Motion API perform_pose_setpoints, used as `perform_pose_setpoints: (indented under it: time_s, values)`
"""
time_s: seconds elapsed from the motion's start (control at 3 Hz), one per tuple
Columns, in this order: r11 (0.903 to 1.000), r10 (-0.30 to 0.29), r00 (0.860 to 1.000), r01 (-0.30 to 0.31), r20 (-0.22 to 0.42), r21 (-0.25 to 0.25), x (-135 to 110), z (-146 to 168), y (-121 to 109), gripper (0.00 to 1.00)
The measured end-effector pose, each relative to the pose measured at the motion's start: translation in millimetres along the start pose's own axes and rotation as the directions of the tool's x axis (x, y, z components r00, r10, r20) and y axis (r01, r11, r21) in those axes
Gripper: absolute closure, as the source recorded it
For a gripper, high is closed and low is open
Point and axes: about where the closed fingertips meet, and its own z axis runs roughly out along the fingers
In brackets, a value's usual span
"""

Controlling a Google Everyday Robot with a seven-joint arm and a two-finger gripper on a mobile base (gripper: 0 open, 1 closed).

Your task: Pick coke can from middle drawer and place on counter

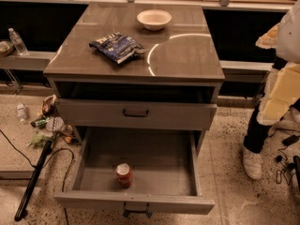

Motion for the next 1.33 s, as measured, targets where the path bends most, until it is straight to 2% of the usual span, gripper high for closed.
perform_pose_setpoints:
  time_s: [0.33,0.67,1.0,1.33]
  values:
    - [1.0000,0.002,1.000,-0.002,0.011,0.000,-1.9,1.6,0.3,0.00]
    - [0.9997,0.025,0.986,-0.024,0.167,-0.009,-27.7,23.6,4.4,0.00]
    - [0.9934,0.076,0.936,-0.041,0.343,-0.107,-58.7,87.7,33.3,0.00]
    - [0.9749,0.112,0.843,0.009,0.526,-0.222,-129.6,150.1,68.1,0.00]
